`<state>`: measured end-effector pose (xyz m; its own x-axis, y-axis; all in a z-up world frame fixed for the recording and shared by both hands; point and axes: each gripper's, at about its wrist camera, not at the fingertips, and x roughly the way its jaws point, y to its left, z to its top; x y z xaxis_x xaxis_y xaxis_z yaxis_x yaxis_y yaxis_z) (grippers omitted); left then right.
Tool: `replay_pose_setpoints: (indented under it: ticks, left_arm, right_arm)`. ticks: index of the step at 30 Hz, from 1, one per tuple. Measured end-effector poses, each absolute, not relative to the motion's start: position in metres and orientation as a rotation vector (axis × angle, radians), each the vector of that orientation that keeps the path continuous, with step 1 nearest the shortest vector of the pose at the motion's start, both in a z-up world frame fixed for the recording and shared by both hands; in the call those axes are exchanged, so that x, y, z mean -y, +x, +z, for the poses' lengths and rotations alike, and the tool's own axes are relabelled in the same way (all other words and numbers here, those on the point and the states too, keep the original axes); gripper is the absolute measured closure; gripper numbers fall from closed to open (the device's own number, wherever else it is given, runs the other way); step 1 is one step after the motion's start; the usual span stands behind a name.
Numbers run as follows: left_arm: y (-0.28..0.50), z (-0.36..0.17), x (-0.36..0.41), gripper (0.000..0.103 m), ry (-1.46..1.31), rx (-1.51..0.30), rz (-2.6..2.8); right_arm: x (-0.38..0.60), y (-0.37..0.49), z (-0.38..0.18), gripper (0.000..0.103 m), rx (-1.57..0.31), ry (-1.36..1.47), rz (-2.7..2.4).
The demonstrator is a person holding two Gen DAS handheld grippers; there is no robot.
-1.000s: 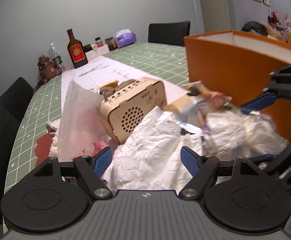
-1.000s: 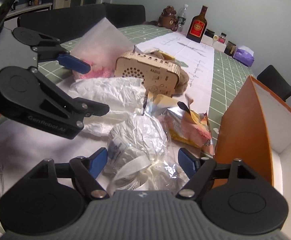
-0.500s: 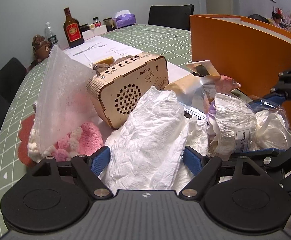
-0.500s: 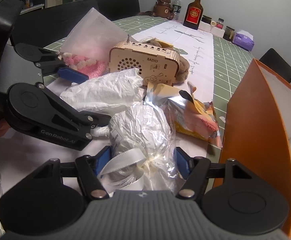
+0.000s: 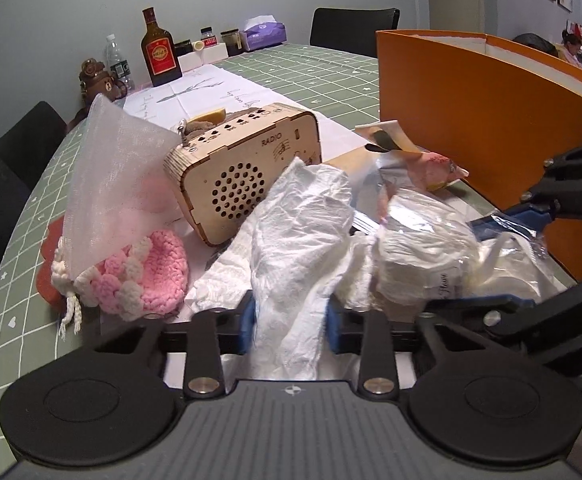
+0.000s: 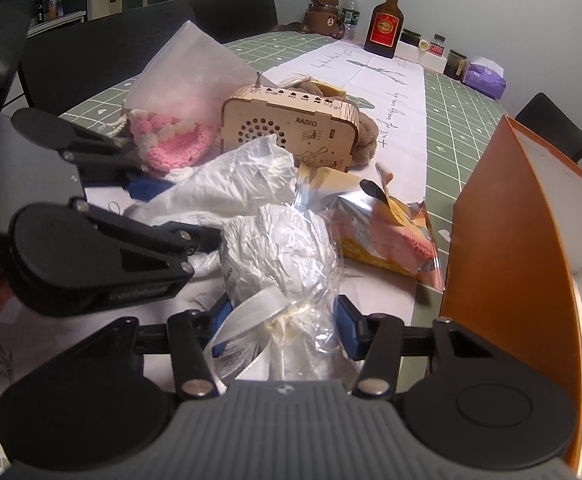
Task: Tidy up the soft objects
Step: 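Carry both items into the orange box and open both tools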
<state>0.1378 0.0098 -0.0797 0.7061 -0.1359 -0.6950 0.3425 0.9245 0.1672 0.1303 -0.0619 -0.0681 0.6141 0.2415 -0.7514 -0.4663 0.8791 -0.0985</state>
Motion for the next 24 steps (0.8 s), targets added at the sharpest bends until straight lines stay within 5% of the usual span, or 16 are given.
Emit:
replay_pose_setpoints:
  ticks: [2, 5, 24]
  left_arm:
    - [0.134, -0.077, -0.009, 0.083, 0.295, -0.744, -0.25]
    - [0.126, -0.066, -0.017, 0.087, 0.225, -0.741, -0.22]
    - [0.056, 0.013, -0.033, 0.086, -0.078, -0.749, -0.019]
  right_arm:
    - [0.062, 0.13, -0.065, 0.058, -0.812, -0.3, 0.419]
    - [0.063, 0.126, -0.057, 0.06, -0.794, -0.301, 0.425]
    - [0.083, 0.096, 0.023, 0.06, -0.749, -0.207, 0.533]
